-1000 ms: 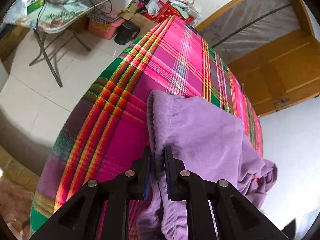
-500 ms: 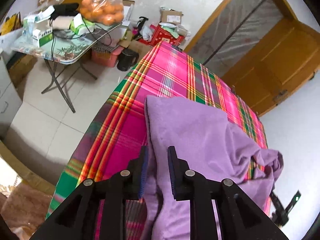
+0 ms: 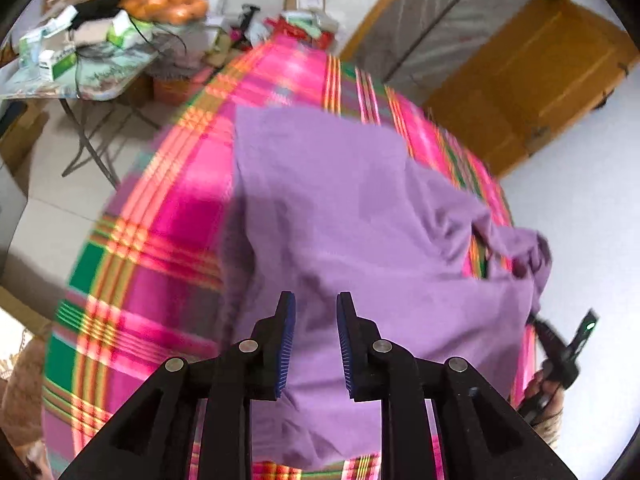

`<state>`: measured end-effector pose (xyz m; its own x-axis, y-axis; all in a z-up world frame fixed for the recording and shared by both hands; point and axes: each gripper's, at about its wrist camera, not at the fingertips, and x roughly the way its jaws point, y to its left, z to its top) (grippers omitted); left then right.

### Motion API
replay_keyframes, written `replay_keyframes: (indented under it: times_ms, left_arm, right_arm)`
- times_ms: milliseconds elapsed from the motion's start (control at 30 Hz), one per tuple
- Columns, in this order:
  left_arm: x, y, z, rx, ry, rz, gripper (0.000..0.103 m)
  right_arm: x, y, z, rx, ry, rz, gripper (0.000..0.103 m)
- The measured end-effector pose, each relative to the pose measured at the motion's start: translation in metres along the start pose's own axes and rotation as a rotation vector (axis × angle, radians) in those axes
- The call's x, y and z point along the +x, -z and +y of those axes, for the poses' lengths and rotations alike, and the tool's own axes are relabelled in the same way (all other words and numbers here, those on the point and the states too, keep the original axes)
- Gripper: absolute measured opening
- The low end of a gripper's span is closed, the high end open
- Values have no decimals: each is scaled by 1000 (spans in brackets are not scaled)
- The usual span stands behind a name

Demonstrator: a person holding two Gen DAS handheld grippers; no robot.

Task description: Fold clothes

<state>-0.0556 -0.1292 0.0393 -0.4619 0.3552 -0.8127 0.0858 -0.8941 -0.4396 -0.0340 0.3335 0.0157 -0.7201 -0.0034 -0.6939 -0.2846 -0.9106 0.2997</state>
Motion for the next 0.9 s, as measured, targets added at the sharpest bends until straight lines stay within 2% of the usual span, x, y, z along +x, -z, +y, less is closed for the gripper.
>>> replay_keyframes:
  times_ms: [100,333,600,900]
  left_arm:
    - [12,8,-2,7,-11,43,22]
    - [19,16,6,-7,-69,62,22]
    - [17,22,18,-49,-62,58,22]
    - [7,30,32,-97,-25,38,22]
  right_arm:
    - [-19,0,-4,-5,1,-29,3]
    - [-56,9,-25,36,40,-86,3]
    - [-84,27,-64,108,116,-116,3]
    - [-99,40,-89,133,201,-95,3]
